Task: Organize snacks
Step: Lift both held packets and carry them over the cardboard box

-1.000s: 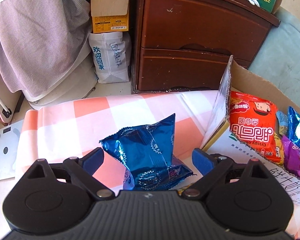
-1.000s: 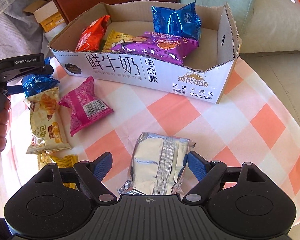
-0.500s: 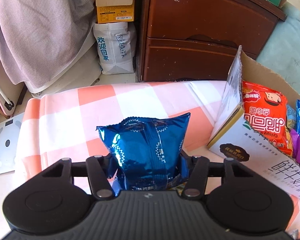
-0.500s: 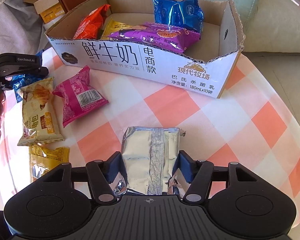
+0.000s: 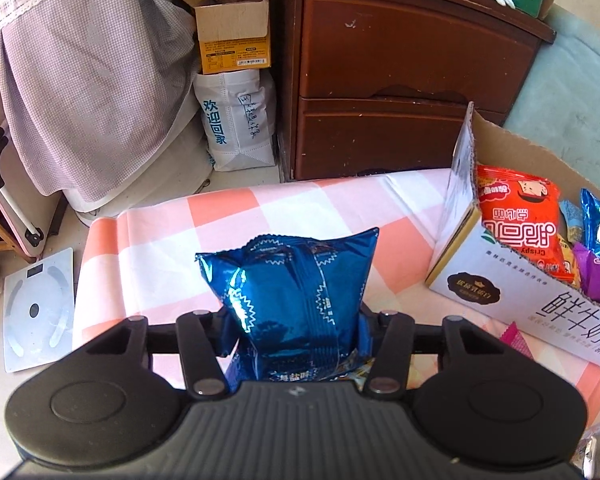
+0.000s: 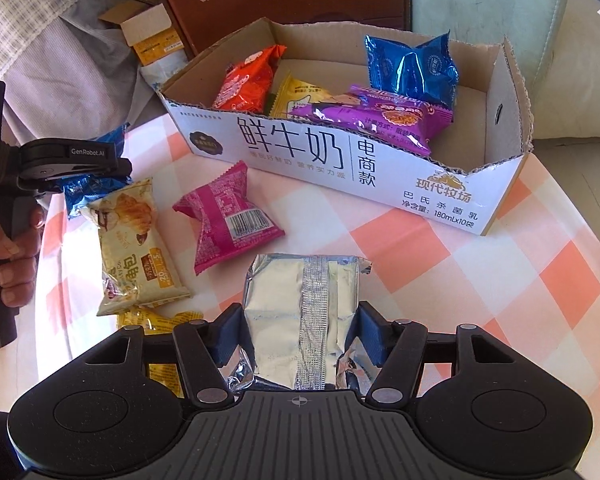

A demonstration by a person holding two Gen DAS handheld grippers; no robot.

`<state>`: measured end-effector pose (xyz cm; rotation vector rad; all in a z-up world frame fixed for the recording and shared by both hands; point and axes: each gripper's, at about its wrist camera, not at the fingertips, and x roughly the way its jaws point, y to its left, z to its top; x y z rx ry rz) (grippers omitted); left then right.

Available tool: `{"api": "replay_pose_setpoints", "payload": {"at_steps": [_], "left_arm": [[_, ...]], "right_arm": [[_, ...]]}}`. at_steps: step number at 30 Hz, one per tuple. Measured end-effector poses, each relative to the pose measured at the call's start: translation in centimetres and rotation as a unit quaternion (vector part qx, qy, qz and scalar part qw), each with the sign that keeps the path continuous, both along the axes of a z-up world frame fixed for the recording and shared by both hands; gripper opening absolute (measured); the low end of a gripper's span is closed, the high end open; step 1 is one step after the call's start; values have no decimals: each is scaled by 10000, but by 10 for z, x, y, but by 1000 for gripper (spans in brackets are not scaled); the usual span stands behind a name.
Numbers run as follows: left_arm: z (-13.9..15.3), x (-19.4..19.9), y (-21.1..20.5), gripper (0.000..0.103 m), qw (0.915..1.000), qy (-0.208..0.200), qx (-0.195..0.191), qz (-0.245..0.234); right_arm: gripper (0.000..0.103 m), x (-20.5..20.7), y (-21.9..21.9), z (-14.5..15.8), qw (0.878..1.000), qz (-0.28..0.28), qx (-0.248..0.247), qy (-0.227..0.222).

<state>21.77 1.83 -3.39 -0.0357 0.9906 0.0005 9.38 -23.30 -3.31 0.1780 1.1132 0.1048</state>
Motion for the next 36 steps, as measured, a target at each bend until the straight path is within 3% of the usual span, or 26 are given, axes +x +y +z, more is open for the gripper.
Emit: {"api": "replay_pose_setpoints", "payload": {"at_steps": [26,36], "left_arm": [[45,-43,9,52,9949,-852,181,-505],[60,-51,14,51,9932,-1058,37,-491]], "right_arm": [[60,9,24,20,9987,151,269,-401],[60,19,23,32,9971,54,433,-624]]}}
